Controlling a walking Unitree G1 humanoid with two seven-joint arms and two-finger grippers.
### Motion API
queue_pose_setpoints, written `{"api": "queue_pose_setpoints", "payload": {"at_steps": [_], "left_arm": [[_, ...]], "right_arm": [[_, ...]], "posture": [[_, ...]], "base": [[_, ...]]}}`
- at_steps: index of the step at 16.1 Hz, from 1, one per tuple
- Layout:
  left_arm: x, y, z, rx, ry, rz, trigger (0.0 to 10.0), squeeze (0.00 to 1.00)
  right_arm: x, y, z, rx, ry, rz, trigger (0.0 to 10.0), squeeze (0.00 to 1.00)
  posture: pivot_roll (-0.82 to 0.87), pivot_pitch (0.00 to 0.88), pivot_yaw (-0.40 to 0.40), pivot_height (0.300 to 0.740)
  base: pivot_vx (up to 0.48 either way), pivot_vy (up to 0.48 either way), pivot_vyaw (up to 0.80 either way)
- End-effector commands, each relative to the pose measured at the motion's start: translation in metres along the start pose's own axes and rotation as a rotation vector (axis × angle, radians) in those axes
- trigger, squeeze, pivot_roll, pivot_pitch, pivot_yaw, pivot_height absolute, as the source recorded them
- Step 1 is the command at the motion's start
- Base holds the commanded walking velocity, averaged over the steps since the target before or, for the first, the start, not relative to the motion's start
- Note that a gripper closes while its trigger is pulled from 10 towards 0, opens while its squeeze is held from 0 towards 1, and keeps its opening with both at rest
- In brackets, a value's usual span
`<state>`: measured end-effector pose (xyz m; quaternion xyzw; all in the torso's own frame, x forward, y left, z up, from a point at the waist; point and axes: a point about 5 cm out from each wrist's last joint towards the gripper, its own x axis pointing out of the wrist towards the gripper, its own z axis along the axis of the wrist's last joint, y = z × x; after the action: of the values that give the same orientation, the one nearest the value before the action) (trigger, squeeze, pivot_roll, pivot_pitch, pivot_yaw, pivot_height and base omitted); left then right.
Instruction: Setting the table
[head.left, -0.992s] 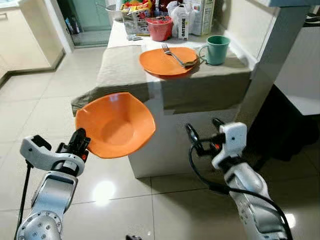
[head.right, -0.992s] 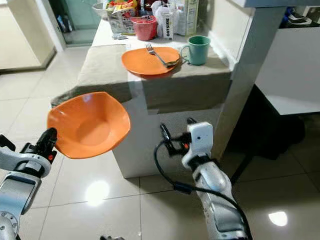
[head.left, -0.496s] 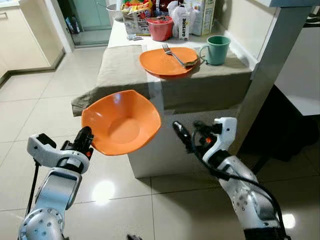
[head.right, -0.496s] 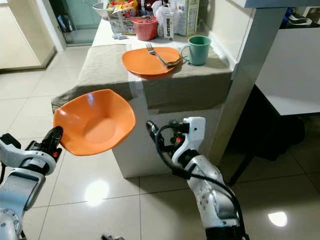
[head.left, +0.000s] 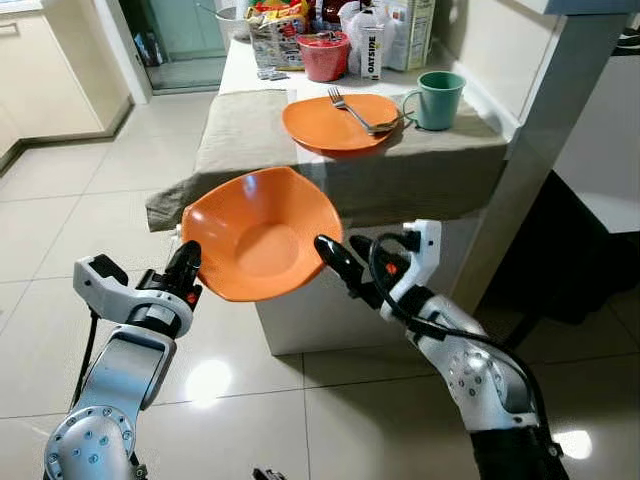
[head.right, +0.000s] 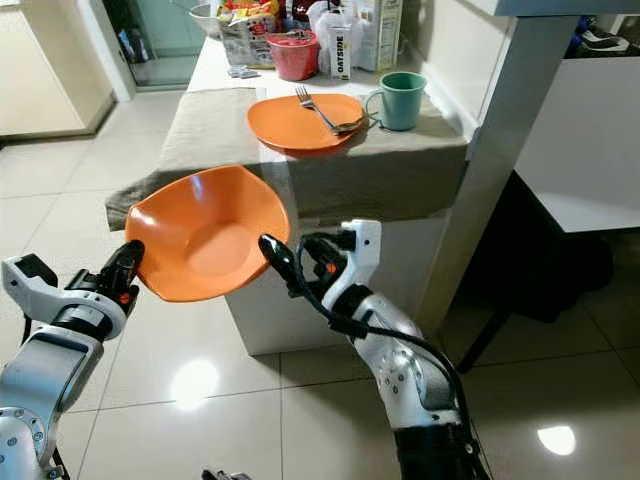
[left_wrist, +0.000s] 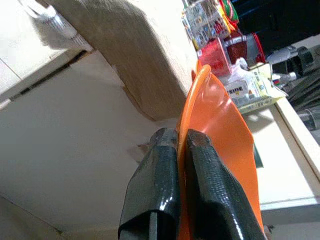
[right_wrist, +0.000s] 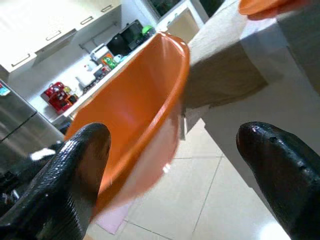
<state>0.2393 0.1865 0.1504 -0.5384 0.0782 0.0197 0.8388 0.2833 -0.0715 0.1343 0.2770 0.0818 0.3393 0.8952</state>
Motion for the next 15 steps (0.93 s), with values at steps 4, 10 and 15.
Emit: {"api": "queue_pose_setpoints", "payload": {"at_steps": [4,10,15], "left_arm": [[-0.011,-0.004,-0.013,0.014,0.124,-0.036,0.0,0.00],[-0.033,-0.016,-0.013,0.140,0.238,-0.123,0.0,0.00],[-0.031,-0.023,-0.013,0.113,0.258,-0.159,0.0,0.00]], "right_arm": [[0.006,0.003,0.002,0.024,0.003,0.015,10.0,0.00],[-0.025,0.001,-0.008,0.003,0.102,0.023,10.0,0.00],[-0.037,0.005,-0.014,0.048,0.184,0.081,10.0,0.00]], "posture": [[-0.08,0.000,0.084,0.740],[-0.07,0.000,0.090,0.740],[-0.08,0.001,0.094,0.740]], "base": [[0.000,0.000,0.00],[0.000,0.000,0.00],[0.000,0.000,0.00]]}}
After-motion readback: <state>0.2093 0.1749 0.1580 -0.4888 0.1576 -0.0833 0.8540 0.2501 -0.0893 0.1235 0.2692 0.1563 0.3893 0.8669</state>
